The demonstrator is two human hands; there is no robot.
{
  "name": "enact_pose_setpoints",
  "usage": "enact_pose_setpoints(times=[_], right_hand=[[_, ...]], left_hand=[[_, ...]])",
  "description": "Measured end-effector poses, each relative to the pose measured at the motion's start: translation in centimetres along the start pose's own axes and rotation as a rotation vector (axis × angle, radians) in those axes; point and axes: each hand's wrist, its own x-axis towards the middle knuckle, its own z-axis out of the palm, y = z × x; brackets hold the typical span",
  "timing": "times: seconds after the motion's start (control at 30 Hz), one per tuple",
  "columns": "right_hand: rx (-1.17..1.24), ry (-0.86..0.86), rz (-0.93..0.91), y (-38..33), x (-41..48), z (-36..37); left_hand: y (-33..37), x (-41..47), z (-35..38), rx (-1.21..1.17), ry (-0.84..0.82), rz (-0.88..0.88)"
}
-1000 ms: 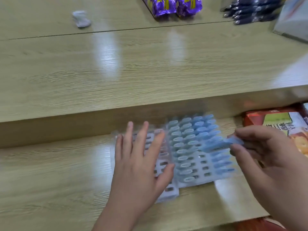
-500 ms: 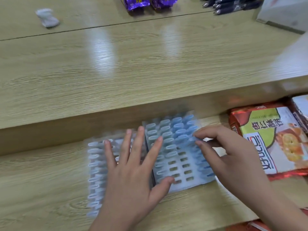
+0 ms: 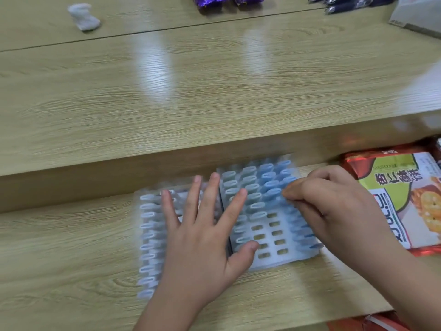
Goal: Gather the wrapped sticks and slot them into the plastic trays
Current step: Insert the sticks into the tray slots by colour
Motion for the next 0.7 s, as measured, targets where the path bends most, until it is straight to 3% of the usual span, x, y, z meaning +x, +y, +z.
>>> enact_pose_setpoints(times=[0.2,0.47,0.7], right_hand=[[-0.089,-0.005,-0.144,-0.3,0.1,-0.1],[-0.191,0.015,-0.126,-1.5,-0.4,0.5],[0.148,-0.022,0.075,-7.0,-3.2,0.3]], left_hand=[[-0.1,-0.1,0.1,-0.014,0.023,-0.003],[0.2,0.0,0.1,-0.027,-0.009,-0.030],[0.0,-3.1,-3.5,-0.177,0.027,-0.146]])
